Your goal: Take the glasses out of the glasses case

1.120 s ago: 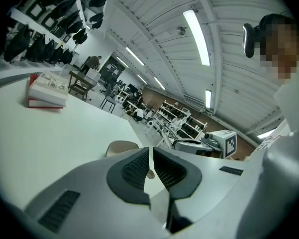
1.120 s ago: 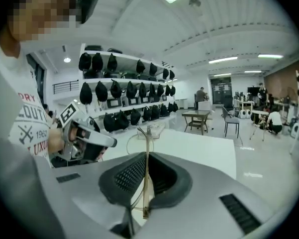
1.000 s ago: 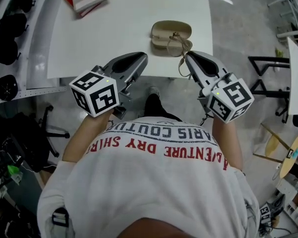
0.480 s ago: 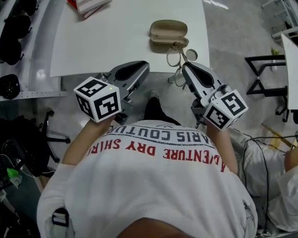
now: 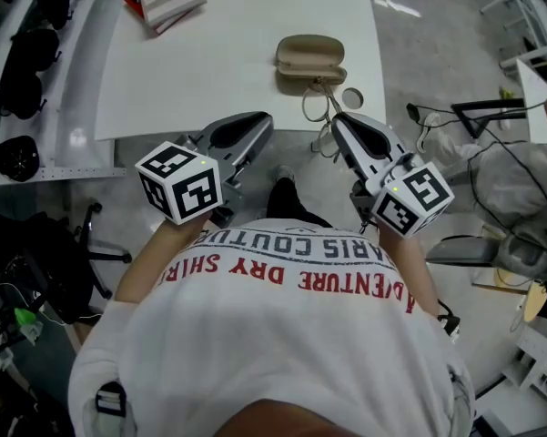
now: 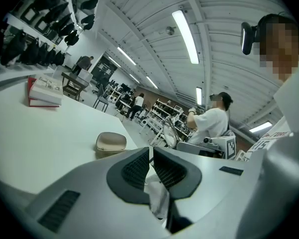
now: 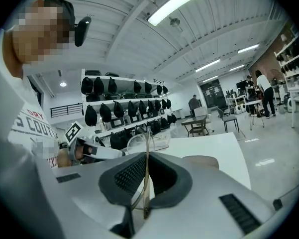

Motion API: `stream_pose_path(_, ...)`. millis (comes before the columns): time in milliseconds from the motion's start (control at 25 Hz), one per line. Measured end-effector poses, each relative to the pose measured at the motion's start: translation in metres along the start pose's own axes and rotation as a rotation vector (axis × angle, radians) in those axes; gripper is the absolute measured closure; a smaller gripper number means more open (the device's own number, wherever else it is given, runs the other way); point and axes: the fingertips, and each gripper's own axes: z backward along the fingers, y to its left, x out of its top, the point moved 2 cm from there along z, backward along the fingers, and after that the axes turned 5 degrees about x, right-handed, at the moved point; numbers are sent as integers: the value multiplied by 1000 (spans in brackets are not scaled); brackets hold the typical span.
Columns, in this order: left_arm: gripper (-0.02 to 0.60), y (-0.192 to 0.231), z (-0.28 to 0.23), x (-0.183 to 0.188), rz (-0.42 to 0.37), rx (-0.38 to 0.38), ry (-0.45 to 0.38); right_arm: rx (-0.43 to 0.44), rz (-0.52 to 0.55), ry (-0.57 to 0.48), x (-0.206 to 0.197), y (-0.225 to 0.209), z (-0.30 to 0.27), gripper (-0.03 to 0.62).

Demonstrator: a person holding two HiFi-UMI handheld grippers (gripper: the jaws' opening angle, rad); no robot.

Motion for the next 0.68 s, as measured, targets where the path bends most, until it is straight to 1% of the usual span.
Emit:
stream_pose_path(400, 534, 4, -9, -1, 8, 1, 19, 6, -1, 19, -2, -6, -3, 562)
stream_pose_path(680, 534, 10, -25, -2, 12, 7, 29, 5, -3, 27, -6, -21, -3, 562)
